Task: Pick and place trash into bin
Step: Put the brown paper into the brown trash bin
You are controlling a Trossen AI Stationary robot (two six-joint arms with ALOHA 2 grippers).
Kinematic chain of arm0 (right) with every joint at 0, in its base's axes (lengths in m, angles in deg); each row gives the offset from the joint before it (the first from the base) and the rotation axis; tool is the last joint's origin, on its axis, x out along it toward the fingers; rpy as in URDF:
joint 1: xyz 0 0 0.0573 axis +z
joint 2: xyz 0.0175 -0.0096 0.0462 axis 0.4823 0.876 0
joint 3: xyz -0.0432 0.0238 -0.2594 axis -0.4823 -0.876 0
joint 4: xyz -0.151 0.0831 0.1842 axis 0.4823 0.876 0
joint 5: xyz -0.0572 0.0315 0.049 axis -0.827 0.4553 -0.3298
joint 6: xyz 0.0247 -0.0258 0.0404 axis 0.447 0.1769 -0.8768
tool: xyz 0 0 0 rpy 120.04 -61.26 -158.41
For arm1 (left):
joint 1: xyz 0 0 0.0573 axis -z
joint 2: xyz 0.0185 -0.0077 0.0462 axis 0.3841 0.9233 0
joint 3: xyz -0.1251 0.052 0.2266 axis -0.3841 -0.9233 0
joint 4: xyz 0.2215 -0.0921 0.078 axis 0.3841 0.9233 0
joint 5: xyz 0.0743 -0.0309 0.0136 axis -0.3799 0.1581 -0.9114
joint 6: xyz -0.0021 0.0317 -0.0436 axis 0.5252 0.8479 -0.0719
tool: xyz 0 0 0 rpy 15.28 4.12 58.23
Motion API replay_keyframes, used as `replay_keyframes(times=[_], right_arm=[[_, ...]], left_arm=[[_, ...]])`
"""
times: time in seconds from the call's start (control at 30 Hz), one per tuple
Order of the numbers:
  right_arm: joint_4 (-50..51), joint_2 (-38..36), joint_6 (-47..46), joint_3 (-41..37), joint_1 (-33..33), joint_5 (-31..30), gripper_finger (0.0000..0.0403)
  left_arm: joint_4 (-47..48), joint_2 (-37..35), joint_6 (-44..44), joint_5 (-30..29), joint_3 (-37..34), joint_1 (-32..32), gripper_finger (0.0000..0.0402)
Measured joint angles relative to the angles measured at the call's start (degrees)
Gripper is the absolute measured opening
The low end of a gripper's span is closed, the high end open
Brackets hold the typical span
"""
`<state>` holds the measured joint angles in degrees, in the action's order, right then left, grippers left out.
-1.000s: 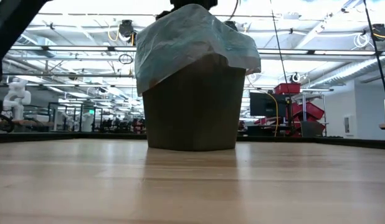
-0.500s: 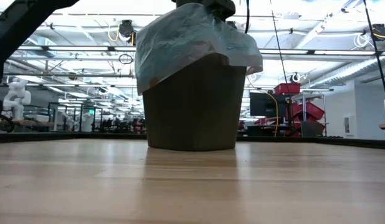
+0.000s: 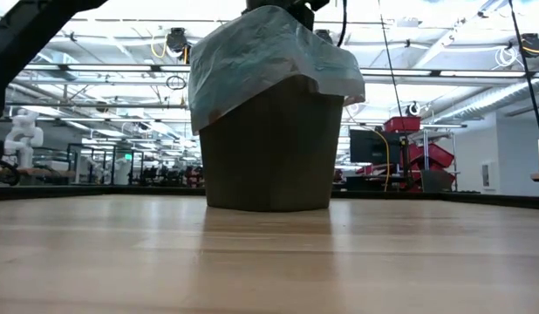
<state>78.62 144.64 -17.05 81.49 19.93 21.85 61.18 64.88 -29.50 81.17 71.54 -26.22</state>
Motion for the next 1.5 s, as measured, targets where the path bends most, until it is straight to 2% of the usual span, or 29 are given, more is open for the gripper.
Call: replay_keyframes(times=[0.23, 0.47, 0.67, 0.8, 0.97, 1.2, 1.27, 1.5], right_arm=[[0.0, 0.0, 0.2, 0.0, 0.0, 0.0, 0.008], [0.0, 0.0, 0.7, 0.0, 0.0, 0.0, 0.0094], [0.0, 0.0, 1.3, 0.0, 0.0, 0.0, 0.01], [0.0, 0.0, 1.8, 0.0, 0.0, 0.0, 0.0101], [0.3, 0.0, 2.8, 0.0, 0.0, 0.0, 0.0101], [0.3, 0.0, 3.9, 0.0, 0.0, 0.0, 0.0101], [0.3, 0.0, 4.4, 0.0, 0.0, 0.0, 0.0101], [0.4, 0.0, 4.7, 0.0, 0.0, 0.0, 0.0101]], left_arm=[[-0.2, -2.2, -0.9, 1.7, 0.0, -0.6, 0.021], [-2.4, -6.1, -2.0, -2.3, 0.0, -1.5, 0.021], [-4.6, -9.6, -2.0, -2.5, 0.0, -2.0, 0.021], [-4.9, -12.7, 0.9, 1.4, 0.0, -2.1, 0.0208], [0.8, -16.6, -3.6, 5.1, 0.0, -0.5, 0.0157], [0.2, -18.8, -13.0, 9.3, -0.5, 5.3, 0.0018], [0.2, -18.2, -15.7, 8.7, -0.5, 7.4, 0.0008], [0.2, -15.4, -27.2, 1.2, -0.5, 14.8, 0.0002]])
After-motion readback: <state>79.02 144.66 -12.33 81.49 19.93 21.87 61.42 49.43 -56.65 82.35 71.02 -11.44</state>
